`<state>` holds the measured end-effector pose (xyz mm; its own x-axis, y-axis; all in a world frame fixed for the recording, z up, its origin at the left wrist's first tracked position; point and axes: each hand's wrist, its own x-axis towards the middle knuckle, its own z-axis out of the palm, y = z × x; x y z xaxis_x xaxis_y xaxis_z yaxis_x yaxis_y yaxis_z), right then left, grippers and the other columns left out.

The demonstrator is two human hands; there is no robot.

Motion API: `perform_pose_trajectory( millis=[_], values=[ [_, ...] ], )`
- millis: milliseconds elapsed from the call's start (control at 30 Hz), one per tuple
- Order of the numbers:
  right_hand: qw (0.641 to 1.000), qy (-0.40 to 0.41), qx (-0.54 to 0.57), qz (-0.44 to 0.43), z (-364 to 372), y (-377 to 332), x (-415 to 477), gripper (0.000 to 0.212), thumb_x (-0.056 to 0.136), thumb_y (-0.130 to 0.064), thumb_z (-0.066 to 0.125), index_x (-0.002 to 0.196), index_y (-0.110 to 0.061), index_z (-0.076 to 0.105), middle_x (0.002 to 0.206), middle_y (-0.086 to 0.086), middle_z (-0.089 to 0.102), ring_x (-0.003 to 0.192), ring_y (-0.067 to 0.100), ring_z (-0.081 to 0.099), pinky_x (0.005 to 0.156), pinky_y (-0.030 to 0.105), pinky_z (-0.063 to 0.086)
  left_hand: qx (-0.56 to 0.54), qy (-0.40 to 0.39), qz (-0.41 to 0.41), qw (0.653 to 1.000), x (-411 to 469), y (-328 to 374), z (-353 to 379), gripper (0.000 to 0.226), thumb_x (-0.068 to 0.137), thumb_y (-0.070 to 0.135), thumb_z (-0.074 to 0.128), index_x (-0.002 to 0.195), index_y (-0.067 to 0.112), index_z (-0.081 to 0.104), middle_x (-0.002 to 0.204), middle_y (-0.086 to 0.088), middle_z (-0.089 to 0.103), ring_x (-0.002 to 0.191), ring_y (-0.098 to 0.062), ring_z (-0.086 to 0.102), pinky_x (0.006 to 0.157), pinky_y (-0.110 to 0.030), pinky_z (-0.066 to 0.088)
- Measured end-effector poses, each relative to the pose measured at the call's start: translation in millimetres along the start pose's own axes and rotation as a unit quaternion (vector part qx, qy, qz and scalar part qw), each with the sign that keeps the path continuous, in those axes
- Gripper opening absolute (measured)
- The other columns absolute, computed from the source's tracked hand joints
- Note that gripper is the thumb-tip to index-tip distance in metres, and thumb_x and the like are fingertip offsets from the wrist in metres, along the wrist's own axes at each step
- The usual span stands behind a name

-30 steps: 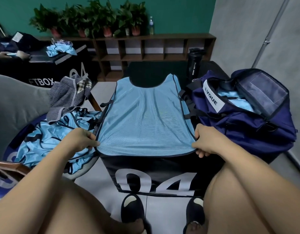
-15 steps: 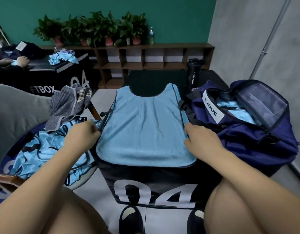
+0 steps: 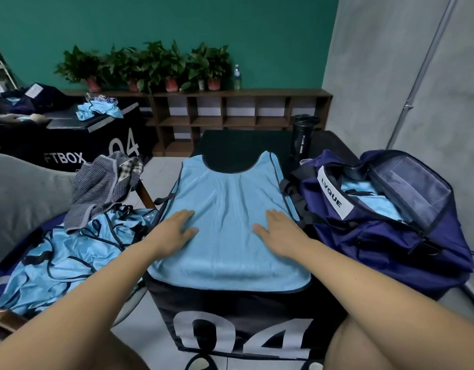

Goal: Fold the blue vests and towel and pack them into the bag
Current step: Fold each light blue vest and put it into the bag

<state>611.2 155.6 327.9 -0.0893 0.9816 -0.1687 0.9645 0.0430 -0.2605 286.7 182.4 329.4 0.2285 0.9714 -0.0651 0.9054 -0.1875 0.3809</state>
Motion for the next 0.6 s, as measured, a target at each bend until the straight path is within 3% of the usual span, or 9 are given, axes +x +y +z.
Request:
perform_pose_trajectory(
  millis=[100, 167, 233, 300, 333, 400, 467, 533, 600],
  values=[
    [0.997, 0.020, -0.048, 0.064, -10.3, 10.2, 1.5, 0.089, 0.109, -0.064, 0.028, 0.161, 0.008, 0.022, 0.170, 0.023, 0.023, 0.159, 0.034, 0.017, 0.129, 0.044, 0.021, 0.043, -0.034, -0.034, 0.998, 5.2, -6.3, -6.8, 0.081, 0.101, 0.069, 0.052, 0.168, 0.030, 0.028, 0.177, -0.002, 0.018, 0.159, -0.027, 0.030, 0.127, -0.042, 0.027],
    [0.990, 0.010, -0.100, 0.098, -17.1, 11.3, 3.0, 0.085, 0.111, -0.061, 0.027, 0.155, 0.012, 0.029, 0.161, 0.026, 0.033, 0.152, 0.037, 0.025, 0.123, 0.044, 0.030, 0.062, -0.042, -0.054, 0.996, 11.4, -7.3, -15.0, 0.083, 0.094, 0.075, 0.057, 0.163, 0.033, 0.038, 0.169, -0.001, 0.037, 0.148, -0.028, 0.046, 0.118, -0.044, 0.041],
    [0.984, 0.008, -0.140, 0.110, -19.4, 8.8, 7.7, 0.083, 0.111, -0.060, 0.027, 0.153, 0.011, 0.031, 0.157, 0.026, 0.036, 0.147, 0.037, 0.031, 0.117, 0.044, 0.039, 0.086, -0.019, -0.059, 0.994, 21.2, -7.2, -22.4, 0.073, 0.089, 0.077, 0.063, 0.145, 0.032, 0.057, 0.135, 0.001, 0.066, 0.116, -0.022, 0.065, 0.093, -0.039, 0.055],
    [0.981, 0.040, -0.161, 0.097, -16.9, 6.4, 19.1, 0.082, 0.110, -0.061, 0.028, 0.155, 0.008, 0.031, 0.155, 0.022, 0.039, 0.144, 0.034, 0.035, 0.112, 0.043, 0.043, 0.112, 0.027, -0.055, 0.992, 34.2, -3.9, -26.5, 0.054, 0.092, 0.070, 0.064, 0.122, 0.026, 0.066, 0.106, 0.002, 0.068, 0.089, -0.015, 0.063, 0.074, -0.035, 0.054],
    [0.983, 0.061, -0.157, 0.075, -15.5, 4.7, 26.6, 0.079, 0.110, -0.060, 0.030, 0.155, 0.005, 0.032, 0.156, 0.020, 0.041, 0.144, 0.033, 0.036, 0.113, 0.042, 0.042, 0.114, 0.048, -0.056, 0.991, 40.9, -0.8, -26.8, 0.047, 0.096, 0.065, 0.061, 0.116, 0.023, 0.067, 0.105, 0.000, 0.067, 0.086, -0.016, 0.061, 0.073, -0.035, 0.054],
    [0.990, 0.078, -0.116, 0.014, -12.6, 3.3, 46.2, 0.072, 0.111, -0.057, 0.031, 0.157, -0.001, 0.033, 0.162, 0.016, 0.037, 0.152, 0.030, 0.031, 0.120, 0.042, 0.035, 0.090, 0.066, -0.043, 0.993, 56.3, 2.0, -22.9, 0.042, 0.100, 0.057, 0.059, 0.123, 0.022, 0.065, 0.122, -0.004, 0.064, 0.098, -0.020, 0.062, 0.082, -0.036, 0.054],
    [0.996, 0.054, -0.069, -0.028, -11.5, 3.5, 65.6, 0.074, 0.111, -0.056, 0.028, 0.165, -0.006, 0.022, 0.174, 0.012, 0.021, 0.162, 0.027, 0.015, 0.129, 0.042, 0.021, 0.054, 0.048, -0.019, 0.997, 72.1, 1.8, -16.6, 0.048, 0.101, 0.055, 0.060, 0.139, 0.025, 0.059, 0.145, -0.004, 0.057, 0.123, -0.025, 0.060, 0.101, -0.037, 0.050],
    [0.996, 0.046, -0.058, -0.044, -9.5, 7.2, 86.3, 0.076, 0.112, -0.058, 0.024, 0.170, -0.011, 0.009, 0.178, 0.008, 0.006, 0.165, 0.022, 0.001, 0.132, 0.040, 0.009, 0.038, 0.023, -0.004, 0.999, 86.1, 2.1, -11.1, 0.056, 0.103, 0.055, 0.058, 0.151, 0.026, 0.051, 0.160, 0.001, 0.045, 0.139, -0.024, 0.051, 0.113, -0.037, 0.042],
    [0.996, 0.059, -0.056, -0.041, -7.8, 13.6, 105.9, 0.082, 0.108, -0.065, 0.018, 0.170, -0.013, 0.008, 0.178, 0.006, 0.004, 0.165, 0.020, -0.002, 0.133, 0.038, 0.004, 0.033, 0.011, 0.000, 0.999, 99.7, 3.7, -8.4, 0.062, 0.105, 0.058, 0.052, 0.158, 0.028, 0.043, 0.168, 0.004, 0.035, 0.148, -0.024, 0.043, 0.118, -0.036, 0.036]
  ],
)
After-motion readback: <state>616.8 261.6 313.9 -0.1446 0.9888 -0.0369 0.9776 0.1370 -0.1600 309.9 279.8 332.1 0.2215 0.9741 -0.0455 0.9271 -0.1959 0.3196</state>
